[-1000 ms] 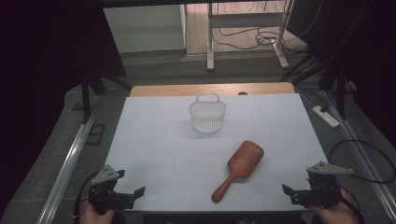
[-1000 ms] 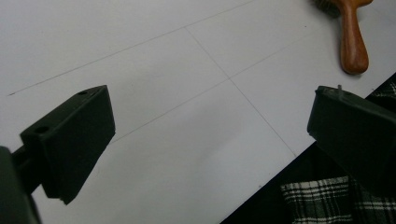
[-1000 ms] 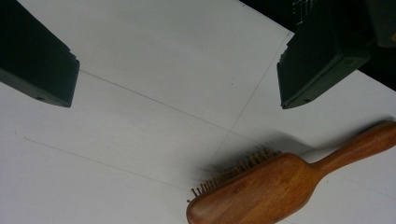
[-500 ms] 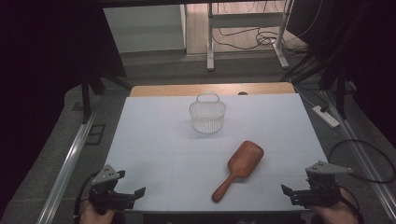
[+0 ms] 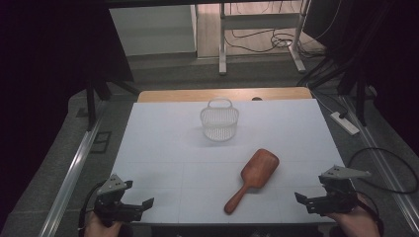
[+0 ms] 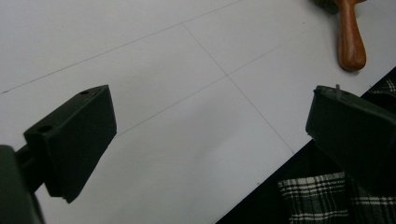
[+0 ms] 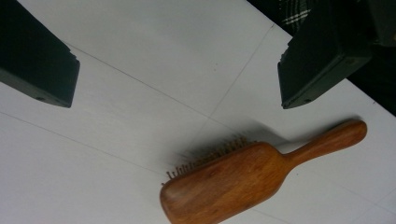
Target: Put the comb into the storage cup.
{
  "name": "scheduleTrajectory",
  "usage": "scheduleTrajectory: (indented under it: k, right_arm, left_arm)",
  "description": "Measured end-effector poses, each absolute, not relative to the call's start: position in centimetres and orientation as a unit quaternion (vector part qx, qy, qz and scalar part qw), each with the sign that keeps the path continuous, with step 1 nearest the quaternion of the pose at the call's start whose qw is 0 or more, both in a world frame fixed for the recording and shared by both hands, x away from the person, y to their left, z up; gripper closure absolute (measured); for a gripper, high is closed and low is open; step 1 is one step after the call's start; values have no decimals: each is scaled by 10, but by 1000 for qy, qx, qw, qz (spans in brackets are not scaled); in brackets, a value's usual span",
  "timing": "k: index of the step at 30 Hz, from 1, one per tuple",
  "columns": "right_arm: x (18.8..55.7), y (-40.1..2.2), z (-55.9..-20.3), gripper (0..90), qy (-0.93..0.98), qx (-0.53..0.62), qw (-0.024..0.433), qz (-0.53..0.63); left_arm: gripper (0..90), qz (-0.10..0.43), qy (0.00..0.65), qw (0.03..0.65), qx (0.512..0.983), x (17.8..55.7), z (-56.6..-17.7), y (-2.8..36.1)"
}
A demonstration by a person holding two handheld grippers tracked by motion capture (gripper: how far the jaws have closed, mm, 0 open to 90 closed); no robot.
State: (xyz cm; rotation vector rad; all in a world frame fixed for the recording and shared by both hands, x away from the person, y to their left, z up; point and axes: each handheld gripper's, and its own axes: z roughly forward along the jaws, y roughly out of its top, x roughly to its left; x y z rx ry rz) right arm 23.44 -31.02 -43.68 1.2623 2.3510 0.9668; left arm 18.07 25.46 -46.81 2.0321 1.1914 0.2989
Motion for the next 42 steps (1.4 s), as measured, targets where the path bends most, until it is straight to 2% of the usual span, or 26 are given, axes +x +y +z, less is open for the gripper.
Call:
scheduleTrajectory:
  k: [4, 17, 42]
  right_arm:
    - [239, -308, -438, 0, 821, 438, 138, 339]
    - [253, -302, -433, 0, 821, 429, 151, 343]
    - [274, -275, -433, 0, 839, 407, 144, 330]
  left_arm:
    - [28, 117, 466, 375, 793, 181, -468, 255]
    - [29, 113, 469, 378, 790, 181, -468, 256]
    - [30, 111, 467, 379, 791, 181, -468, 256]
